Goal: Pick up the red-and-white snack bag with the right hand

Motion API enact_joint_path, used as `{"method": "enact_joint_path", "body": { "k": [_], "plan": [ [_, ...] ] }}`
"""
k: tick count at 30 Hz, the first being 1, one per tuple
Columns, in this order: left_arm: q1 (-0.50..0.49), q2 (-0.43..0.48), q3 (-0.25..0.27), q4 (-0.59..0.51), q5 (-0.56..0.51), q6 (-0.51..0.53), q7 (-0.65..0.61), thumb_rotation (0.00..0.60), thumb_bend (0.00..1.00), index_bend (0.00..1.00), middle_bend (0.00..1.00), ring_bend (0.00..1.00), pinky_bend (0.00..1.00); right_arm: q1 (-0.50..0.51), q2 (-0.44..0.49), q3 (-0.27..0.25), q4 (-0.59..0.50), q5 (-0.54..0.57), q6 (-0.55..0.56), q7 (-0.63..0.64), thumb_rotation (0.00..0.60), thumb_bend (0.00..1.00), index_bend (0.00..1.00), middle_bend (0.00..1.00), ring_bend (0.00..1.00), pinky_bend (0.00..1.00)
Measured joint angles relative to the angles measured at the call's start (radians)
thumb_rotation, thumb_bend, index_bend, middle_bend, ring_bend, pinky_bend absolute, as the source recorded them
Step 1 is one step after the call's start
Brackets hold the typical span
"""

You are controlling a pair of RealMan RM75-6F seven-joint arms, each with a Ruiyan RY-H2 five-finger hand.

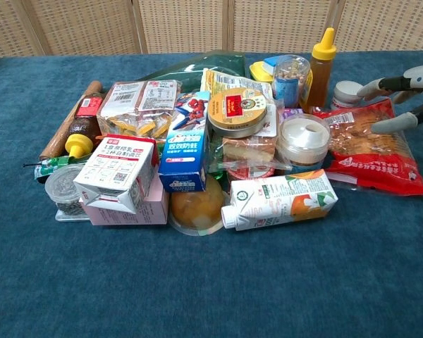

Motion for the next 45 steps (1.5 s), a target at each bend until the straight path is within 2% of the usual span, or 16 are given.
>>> {"method": "enact_joint_path", "body": {
  "k": [5, 7, 8, 9, 11, 12, 13, 14, 16, 18, 19, 21, 33, 45],
  "plan": [
    [0.006, 0.000, 0.000, 0.002, -0.001, 0.007, -0.004, 0.600, 0.00, 0.15, 0.26, 0.21, 0.00, 0.011, -0.023, -0.011, 0.037, 0.008, -0.022, 0.001, 0.269, 0.12, 0.00, 0.00, 0.00, 0.29],
    [0.007, 0.001, 0.000, 0.003, 0.000, 0.009, -0.005, 0.600, 0.00, 0.15, 0.26, 0.20, 0.00, 0.015, -0.034, -0.017, 0.053, 0.008, -0.026, -0.003, 0.292, 0.15, 0.00, 0.00, 0.02, 0.38],
    [0.008, 0.001, 0.000, 0.003, 0.000, 0.010, -0.005, 0.600, 0.00, 0.15, 0.26, 0.20, 0.00, 0.016, -0.039, -0.018, 0.061, 0.009, -0.028, -0.005, 0.325, 0.18, 0.00, 0.00, 0.07, 0.46],
    [0.008, 0.001, 0.000, 0.003, 0.000, 0.010, -0.005, 0.600, 0.00, 0.15, 0.26, 0.19, 0.00, 0.017, -0.046, -0.019, 0.068, 0.009, -0.028, -0.005, 0.364, 0.19, 0.00, 0.01, 0.12, 0.53],
    [0.010, 0.002, -0.001, 0.004, -0.001, 0.012, -0.007, 0.600, 0.00, 0.15, 0.26, 0.19, 0.00, 0.017, -0.057, -0.020, 0.079, 0.008, -0.019, -0.006, 0.503, 0.25, 0.00, 0.13, 0.41, 0.77],
    [0.011, 0.001, -0.001, 0.004, -0.002, 0.013, -0.007, 0.600, 0.00, 0.15, 0.26, 0.19, 0.00, 0.016, -0.061, -0.019, 0.084, 0.007, -0.011, -0.007, 0.540, 0.26, 0.00, 0.19, 0.51, 0.83],
    [0.011, 0.001, -0.001, 0.005, -0.002, 0.013, -0.008, 0.600, 0.00, 0.15, 0.26, 0.19, 0.00, 0.014, -0.068, -0.019, 0.091, 0.005, 0.002, -0.008, 0.578, 0.29, 0.03, 0.30, 0.65, 0.92],
    [0.012, 0.001, -0.001, 0.005, -0.003, 0.013, -0.008, 0.600, 0.00, 0.15, 0.26, 0.19, 0.00, 0.012, -0.073, -0.018, 0.096, 0.003, 0.011, -0.007, 0.595, 0.32, 0.09, 0.39, 0.76, 0.97],
    [0.012, 0.000, -0.002, 0.007, -0.004, 0.012, -0.009, 0.600, 0.00, 0.15, 0.26, 0.19, 0.00, 0.006, -0.082, -0.017, 0.104, -0.004, 0.032, -0.001, 0.600, 0.34, 0.24, 0.56, 0.91, 1.00],
    [0.011, 0.000, -0.002, 0.008, -0.005, 0.011, -0.010, 0.600, 0.00, 0.15, 0.25, 0.18, 0.00, 0.000, -0.086, -0.015, 0.109, -0.011, 0.049, 0.007, 0.600, 0.36, 0.37, 0.69, 0.99, 1.00],
    [0.011, -0.001, -0.002, 0.009, -0.005, 0.010, -0.011, 0.600, 0.00, 0.15, 0.25, 0.18, 0.00, -0.005, -0.088, -0.014, 0.111, -0.015, 0.062, 0.015, 0.600, 0.36, 0.40, 0.74, 1.00, 1.00],
    [0.010, -0.002, -0.003, 0.010, -0.006, 0.008, -0.012, 0.600, 0.00, 0.15, 0.25, 0.17, 0.00, -0.013, -0.089, -0.011, 0.112, -0.021, 0.082, 0.027, 0.600, 0.37, 0.43, 0.77, 1.00, 1.00],
    [0.002, -0.012, -0.005, 0.022, -0.011, -0.010, -0.017, 0.600, 0.00, 0.15, 0.25, 0.17, 0.00, -0.076, -0.029, 0.019, 0.069, -0.032, 0.216, 0.064, 0.600, 0.34, 0.44, 0.77, 1.00, 1.00],
    [-0.003, -0.019, -0.003, 0.026, -0.003, -0.015, -0.019, 0.600, 0.00, 0.15, 0.25, 0.17, 0.00, -0.142, 0.105, 0.103, -0.097, -0.039, 0.374, 0.153, 0.600, 0.33, 0.45, 0.76, 1.00, 1.00]
  ]
}}
